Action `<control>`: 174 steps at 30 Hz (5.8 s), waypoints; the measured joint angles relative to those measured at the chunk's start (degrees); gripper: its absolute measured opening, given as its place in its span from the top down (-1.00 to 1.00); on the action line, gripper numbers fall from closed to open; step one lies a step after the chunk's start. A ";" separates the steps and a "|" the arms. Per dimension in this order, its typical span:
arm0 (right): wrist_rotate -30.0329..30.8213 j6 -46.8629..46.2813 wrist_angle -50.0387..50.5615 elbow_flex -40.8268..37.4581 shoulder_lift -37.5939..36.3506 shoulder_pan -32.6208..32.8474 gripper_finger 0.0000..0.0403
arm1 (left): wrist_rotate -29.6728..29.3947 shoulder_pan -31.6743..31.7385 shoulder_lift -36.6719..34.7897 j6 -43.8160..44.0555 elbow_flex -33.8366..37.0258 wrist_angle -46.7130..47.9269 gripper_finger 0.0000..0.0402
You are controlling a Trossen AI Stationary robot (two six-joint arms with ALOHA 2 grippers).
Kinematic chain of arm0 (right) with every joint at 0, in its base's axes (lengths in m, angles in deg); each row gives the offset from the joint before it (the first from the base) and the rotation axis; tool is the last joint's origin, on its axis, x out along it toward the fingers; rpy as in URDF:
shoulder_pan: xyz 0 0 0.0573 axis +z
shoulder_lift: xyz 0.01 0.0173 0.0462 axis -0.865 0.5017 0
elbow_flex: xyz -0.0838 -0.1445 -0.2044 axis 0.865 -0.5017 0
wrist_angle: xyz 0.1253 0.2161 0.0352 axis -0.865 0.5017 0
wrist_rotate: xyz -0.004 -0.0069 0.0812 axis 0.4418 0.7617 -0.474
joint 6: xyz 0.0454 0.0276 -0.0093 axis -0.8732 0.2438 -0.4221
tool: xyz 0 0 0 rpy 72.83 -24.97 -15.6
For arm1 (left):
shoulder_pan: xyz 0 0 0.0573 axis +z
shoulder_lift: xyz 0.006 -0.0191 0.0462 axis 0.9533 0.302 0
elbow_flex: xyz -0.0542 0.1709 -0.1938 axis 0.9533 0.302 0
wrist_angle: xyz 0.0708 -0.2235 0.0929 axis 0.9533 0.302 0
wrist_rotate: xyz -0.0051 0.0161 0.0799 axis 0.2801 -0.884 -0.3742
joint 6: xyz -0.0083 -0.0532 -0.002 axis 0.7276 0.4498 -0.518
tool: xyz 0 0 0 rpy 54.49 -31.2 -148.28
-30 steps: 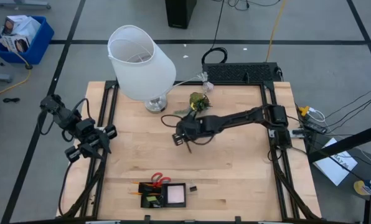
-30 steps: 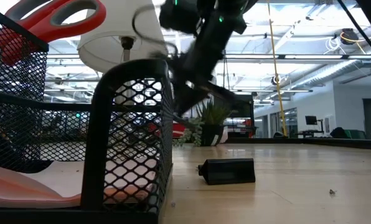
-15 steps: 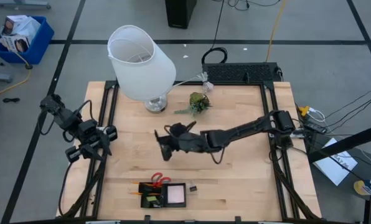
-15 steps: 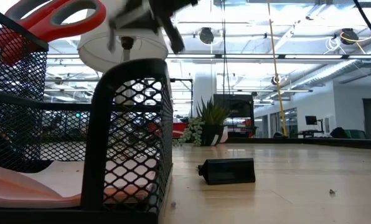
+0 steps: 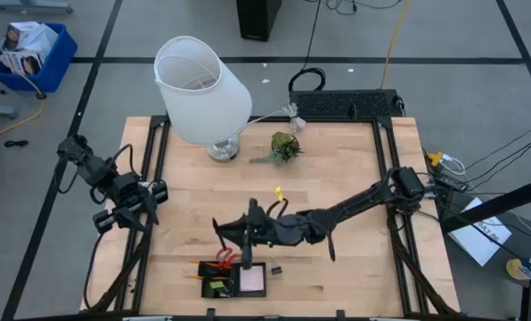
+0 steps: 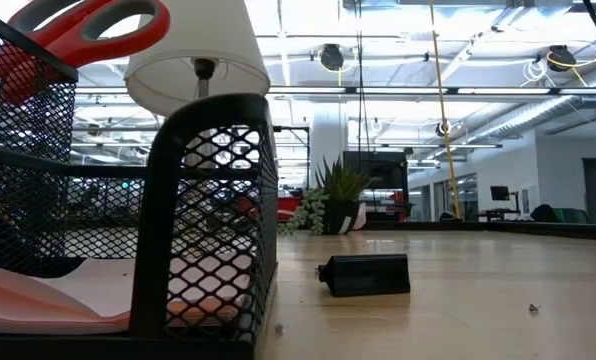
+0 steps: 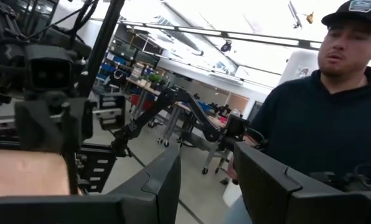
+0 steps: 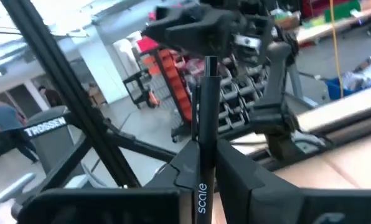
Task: Pick and place office supplies into organizer
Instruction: Put the black pen into the mesh desk organizer, then put the black binder clip into the mesh desk organizer, then put the black clip into the mesh desk organizer
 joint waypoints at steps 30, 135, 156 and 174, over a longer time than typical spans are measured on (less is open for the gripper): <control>-0.49 7.62 -12.14 0.03 10.44 4.84 0.81 | 0.52 -0.01 0.04 3.41 -0.01 -0.09 0.24; -24.15 -78.10 66.00 4.69 7.49 6.43 -0.03 | 0.99 -0.01 0.35 -1.55 0.00 4.72 0.24; -22.10 -77.13 62.47 4.84 11.03 7.77 -0.03 | 1.92 0.00 0.37 -1.57 0.00 5.49 0.24; -26.12 -70.92 73.76 5.00 12.87 8.00 0.47 | 1.96 -0.02 0.37 -1.60 0.00 5.07 0.24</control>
